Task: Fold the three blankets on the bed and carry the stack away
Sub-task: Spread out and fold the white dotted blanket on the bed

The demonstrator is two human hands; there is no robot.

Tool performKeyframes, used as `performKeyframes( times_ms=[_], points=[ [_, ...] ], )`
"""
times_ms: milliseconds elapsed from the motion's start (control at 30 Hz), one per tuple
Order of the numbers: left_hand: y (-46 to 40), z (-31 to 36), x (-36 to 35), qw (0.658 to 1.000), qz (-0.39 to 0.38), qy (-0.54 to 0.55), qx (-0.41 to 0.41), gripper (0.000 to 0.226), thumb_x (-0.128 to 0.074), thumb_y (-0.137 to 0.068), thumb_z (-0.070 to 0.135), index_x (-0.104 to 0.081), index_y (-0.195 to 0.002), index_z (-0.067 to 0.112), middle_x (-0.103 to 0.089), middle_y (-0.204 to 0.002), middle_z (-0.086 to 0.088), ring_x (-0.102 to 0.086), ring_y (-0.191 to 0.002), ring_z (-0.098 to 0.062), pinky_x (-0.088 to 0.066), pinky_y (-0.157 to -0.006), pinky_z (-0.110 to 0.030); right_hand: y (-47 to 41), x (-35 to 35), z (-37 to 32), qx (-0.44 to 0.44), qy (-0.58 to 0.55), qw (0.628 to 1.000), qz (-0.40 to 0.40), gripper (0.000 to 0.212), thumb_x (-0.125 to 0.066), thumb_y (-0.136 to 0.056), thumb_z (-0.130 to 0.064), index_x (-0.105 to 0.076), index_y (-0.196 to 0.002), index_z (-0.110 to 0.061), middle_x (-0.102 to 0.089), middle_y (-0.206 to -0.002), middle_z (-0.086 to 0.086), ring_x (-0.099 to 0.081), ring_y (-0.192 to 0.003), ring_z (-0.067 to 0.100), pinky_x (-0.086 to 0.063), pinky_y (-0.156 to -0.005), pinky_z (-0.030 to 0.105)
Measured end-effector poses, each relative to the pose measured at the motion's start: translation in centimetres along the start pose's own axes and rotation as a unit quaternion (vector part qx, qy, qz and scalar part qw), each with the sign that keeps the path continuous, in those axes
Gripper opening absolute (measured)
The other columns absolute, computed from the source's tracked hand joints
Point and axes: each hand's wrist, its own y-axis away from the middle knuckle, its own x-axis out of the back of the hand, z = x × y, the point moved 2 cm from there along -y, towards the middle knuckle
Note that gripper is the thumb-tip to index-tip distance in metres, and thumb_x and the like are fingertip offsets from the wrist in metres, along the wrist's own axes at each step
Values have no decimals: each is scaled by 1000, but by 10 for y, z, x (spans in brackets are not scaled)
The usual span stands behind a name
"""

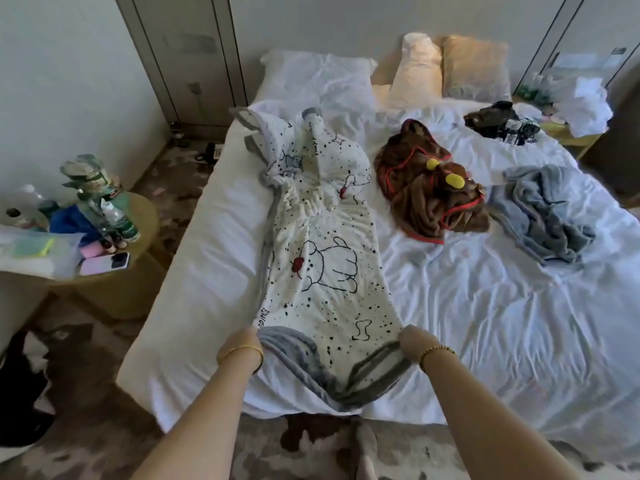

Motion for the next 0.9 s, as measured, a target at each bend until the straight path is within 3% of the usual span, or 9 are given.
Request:
performKeyframes(
  times_ms=[200, 400, 500, 600, 733, 800, 900],
  points=[
    [-2, -20, -20, 998, -34, -42, 35, 37, -26, -101, 16, -54, -123, 6, -55, -128, -13, -53, -114, -27, -42, -96, -33, -1, -33, 21, -27, 6, 1000, 1, 28, -38, -94, -9, -58, -113, -9, -61, -115, 8, -59, -104, 23, -49, -92, 32],
    [-1, -54, -61, 980, -86, -178, 37, 40, -26, -97, 9, -52, -126, 11, -56, -127, -6, -53, -114, -21, -41, -93, -28, 6, -88, 35, -55, 30, 998, -29, 21, -42, -93, -17, -58, -107, -17, -62, -108, 2, -59, -96, 17, -48, -87, 27],
    [0, -57, -78, 960, -148, -223, 80, 43, -27, -99, 20, -37, -140, 7, -39, -145, -11, -39, -132, -25, -32, -110, -37, 6, -110, 33, -65, 66, 991, -101, 32, -40, -95, -18, -52, -124, -12, -58, -123, 7, -56, -111, 21, -46, -97, 32],
    [-3, -57, -87, 945, -188, -258, 73, 48, -39, -96, 19, -33, -143, 9, -35, -148, -11, -35, -134, -29, -33, -108, -40, 1, -117, 28, -54, 93, 978, -180, 40, -39, -95, -11, -44, -134, -6, -50, -136, 10, -49, -124, 23, -38, -106, 35],
    [-22, -50, -76, 958, -174, -221, 58, 44, -32, -97, 20, -40, -139, 11, -45, -141, -9, -44, -128, -26, -36, -107, -36, -18, -99, 10, -25, 90, 983, -156, 42, -36, -96, -5, -39, -138, -8, -48, -137, 11, -49, -123, 22, -40, -100, 28],
    [-34, -36, -62, 963, -177, -196, 60, 43, -30, -97, 23, -43, -136, 10, -46, -139, -8, -45, -126, -24, -35, -106, -33, -32, -83, -4, -14, 86, 987, -134, 37, -36, -95, -7, -46, -131, -8, -53, -130, 10, -54, -116, 22, -44, -95, 28],
    [-60, -11, -40, 970, -141, -197, -1, 31, -37, -95, 19, -52, -121, 13, -55, -122, -5, -54, -109, -22, -43, -89, -28, -59, -57, -24, -7, 56, 994, -90, 35, -36, -93, -6, -51, -124, -12, -57, -123, 7, -57, -109, 22, -47, -93, 31]
  ],
)
